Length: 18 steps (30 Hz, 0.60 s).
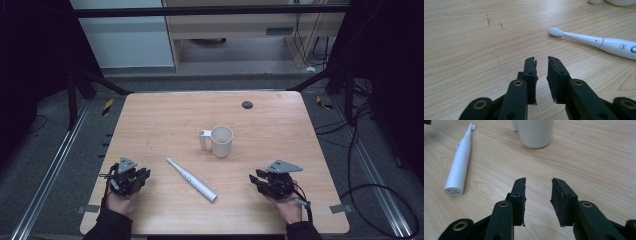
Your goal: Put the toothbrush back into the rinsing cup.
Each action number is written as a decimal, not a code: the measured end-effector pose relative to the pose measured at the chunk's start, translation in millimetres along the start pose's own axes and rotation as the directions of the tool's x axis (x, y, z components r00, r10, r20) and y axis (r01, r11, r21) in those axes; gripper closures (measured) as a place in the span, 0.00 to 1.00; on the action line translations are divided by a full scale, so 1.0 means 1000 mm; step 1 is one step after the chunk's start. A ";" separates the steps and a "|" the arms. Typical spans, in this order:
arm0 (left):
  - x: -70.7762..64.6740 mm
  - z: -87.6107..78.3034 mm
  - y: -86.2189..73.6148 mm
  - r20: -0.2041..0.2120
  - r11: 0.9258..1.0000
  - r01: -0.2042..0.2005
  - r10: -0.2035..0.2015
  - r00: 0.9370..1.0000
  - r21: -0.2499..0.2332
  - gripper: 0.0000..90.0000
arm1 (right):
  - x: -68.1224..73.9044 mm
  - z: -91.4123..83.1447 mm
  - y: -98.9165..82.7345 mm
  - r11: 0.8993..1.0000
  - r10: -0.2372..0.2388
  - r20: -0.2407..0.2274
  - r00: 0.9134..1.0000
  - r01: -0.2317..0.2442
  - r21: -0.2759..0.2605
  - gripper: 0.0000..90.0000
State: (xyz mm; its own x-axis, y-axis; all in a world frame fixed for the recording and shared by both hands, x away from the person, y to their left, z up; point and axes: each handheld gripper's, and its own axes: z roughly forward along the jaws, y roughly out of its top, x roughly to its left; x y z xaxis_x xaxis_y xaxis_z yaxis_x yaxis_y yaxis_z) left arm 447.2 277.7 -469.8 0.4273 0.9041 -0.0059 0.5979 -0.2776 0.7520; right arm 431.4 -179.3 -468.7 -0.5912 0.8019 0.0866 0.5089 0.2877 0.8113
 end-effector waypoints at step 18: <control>-0.009 0.005 0.003 0.047 1.000 -0.023 0.022 0.999 0.019 0.99 | 0.049 0.044 0.016 0.996 -0.062 -0.149 0.987 0.070 0.048 0.90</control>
State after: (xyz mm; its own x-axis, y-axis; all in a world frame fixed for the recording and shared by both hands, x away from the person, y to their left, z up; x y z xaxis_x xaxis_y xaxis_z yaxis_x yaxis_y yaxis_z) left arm 448.6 267.6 -470.7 0.4718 0.8815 -0.0203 0.6009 -0.3046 0.7390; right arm 438.6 -112.4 -476.8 -0.7084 0.6954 0.1209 0.4956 0.3681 0.7867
